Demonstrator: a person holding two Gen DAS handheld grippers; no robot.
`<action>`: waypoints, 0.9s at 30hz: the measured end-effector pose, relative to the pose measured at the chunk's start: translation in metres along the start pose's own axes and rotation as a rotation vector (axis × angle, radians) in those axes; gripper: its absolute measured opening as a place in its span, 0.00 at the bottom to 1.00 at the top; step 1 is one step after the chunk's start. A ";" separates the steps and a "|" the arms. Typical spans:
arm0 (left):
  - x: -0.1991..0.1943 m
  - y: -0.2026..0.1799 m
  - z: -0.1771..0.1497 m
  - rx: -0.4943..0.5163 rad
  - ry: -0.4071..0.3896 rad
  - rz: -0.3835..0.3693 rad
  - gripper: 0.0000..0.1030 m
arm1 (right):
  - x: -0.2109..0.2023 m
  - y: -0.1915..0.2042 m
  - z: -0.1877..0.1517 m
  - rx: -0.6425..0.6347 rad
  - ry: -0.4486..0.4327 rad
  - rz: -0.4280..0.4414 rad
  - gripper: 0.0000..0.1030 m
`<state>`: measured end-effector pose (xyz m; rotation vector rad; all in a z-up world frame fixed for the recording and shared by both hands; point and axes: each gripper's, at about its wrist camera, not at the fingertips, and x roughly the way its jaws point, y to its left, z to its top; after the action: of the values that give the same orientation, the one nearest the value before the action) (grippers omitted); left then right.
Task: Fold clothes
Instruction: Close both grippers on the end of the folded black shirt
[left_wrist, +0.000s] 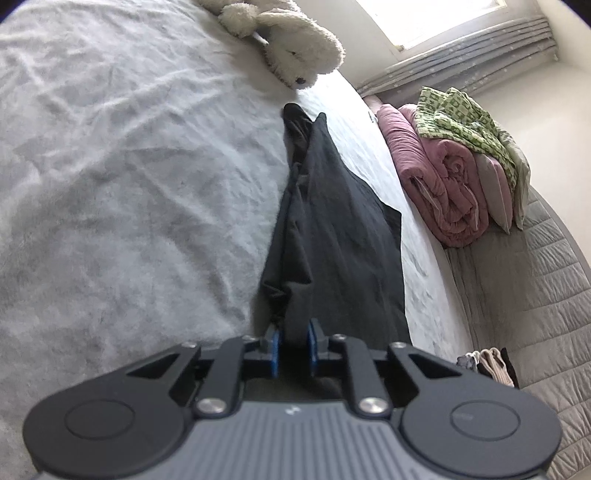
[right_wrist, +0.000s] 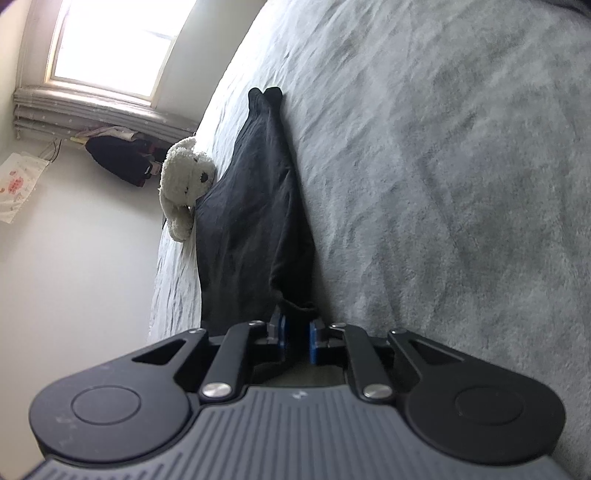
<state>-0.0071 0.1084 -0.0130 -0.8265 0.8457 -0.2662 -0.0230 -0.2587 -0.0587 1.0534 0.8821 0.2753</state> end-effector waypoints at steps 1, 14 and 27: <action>0.000 0.000 0.000 0.000 0.000 0.000 0.15 | 0.000 -0.001 0.001 0.008 0.003 0.001 0.12; 0.000 -0.002 -0.002 0.010 -0.002 0.006 0.14 | -0.004 0.005 0.007 -0.028 0.011 0.007 0.28; 0.000 0.010 -0.001 -0.081 0.003 -0.037 0.14 | 0.000 0.005 0.007 -0.062 -0.001 -0.020 0.09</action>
<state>-0.0085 0.1148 -0.0206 -0.9181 0.8487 -0.2674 -0.0165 -0.2606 -0.0536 0.9867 0.8775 0.2838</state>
